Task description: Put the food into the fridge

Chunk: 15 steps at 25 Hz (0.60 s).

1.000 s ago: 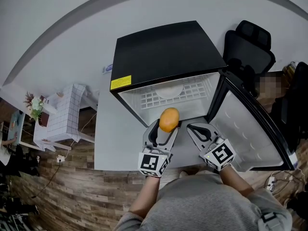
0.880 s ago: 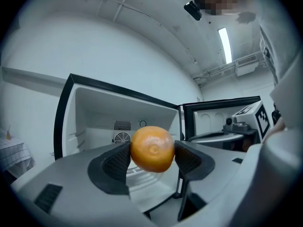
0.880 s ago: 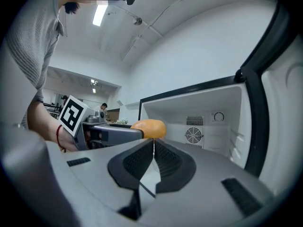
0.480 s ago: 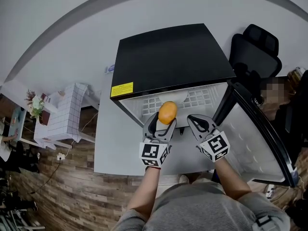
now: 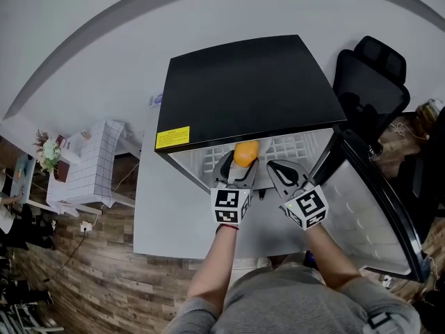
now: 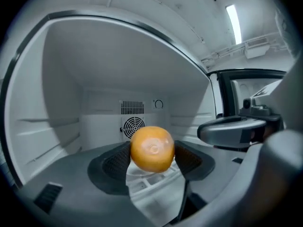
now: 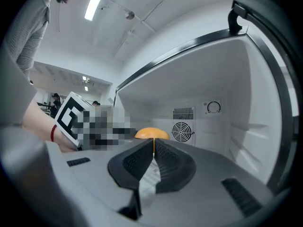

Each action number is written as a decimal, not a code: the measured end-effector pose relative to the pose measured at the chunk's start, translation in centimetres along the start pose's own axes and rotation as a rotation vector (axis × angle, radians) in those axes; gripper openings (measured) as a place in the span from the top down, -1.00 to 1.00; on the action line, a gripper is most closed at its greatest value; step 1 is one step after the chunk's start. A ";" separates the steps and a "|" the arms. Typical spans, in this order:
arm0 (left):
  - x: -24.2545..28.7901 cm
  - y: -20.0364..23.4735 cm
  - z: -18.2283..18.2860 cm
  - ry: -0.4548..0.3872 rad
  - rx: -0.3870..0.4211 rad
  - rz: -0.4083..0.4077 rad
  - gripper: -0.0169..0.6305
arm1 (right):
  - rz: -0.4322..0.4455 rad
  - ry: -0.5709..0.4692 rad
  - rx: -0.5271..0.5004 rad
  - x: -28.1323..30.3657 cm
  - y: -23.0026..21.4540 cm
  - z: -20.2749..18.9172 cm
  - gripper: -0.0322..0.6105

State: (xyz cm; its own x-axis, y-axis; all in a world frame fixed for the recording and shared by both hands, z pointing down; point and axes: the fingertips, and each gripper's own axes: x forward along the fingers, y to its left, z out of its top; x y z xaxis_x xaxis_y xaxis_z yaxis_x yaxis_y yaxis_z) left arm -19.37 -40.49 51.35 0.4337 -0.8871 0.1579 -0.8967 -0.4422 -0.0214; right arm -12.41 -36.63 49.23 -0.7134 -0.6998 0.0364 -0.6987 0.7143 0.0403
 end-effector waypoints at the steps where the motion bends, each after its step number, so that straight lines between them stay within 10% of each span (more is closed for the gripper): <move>1: 0.5 0.1 -0.1 0.009 0.007 0.004 0.01 | 0.003 0.001 -0.003 0.0 0.0 0.0 0.86; 15: 4.9 1.9 -1.1 0.169 0.037 0.061 0.01 | 0.016 0.032 -0.012 -0.2 -0.2 -0.5 0.86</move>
State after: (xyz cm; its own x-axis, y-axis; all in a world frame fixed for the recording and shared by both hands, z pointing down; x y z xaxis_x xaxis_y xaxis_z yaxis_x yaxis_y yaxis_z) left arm -19.04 -45.47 53.20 0.3547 -0.8788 0.3191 -0.9155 -0.3957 -0.0722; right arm -12.14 -36.62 49.70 -0.7223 -0.6881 0.0691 -0.6863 0.7256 0.0510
